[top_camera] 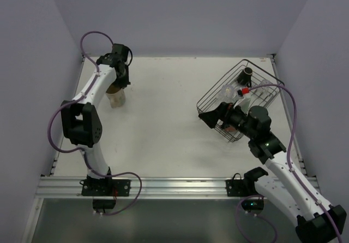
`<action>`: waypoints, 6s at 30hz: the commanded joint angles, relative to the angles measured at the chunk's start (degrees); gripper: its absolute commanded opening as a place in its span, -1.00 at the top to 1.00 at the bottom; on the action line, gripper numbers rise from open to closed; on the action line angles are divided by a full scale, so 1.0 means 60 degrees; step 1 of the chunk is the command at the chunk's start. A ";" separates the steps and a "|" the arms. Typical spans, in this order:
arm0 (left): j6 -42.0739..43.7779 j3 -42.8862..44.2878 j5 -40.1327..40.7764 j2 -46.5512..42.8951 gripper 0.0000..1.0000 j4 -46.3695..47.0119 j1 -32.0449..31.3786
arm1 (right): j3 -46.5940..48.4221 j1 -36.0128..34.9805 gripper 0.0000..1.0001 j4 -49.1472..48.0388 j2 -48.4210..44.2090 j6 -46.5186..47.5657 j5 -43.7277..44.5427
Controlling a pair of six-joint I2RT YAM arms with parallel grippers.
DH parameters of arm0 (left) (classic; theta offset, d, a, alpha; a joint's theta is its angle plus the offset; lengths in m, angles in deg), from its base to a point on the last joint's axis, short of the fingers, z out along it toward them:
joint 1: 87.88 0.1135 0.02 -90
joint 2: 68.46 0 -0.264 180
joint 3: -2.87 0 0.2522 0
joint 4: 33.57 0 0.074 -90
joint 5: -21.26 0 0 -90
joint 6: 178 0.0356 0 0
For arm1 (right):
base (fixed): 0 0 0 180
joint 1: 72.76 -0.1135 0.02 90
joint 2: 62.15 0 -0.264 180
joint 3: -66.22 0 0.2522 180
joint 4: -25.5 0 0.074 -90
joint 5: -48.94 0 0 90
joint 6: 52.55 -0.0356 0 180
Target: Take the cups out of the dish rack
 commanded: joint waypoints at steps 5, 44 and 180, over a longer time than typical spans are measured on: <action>0.0526 0.0348 0.0494 0.0297 1.00 0.0248 0.0176 | 0.0292 -0.0125 -0.98 0.0250 -0.0064 0.0300 0.0243; -0.0895 -0.7925 -0.6346 -0.8681 -1.00 0.7557 -0.2417 | 0.1391 -0.0155 -0.77 0.4044 0.1090 0.0579 0.7933; -1.0313 -0.8646 -0.6319 -0.3174 -0.43 1.8676 -0.6387 | 0.1157 0.1662 0.37 -0.0921 -0.0899 -0.2703 0.2397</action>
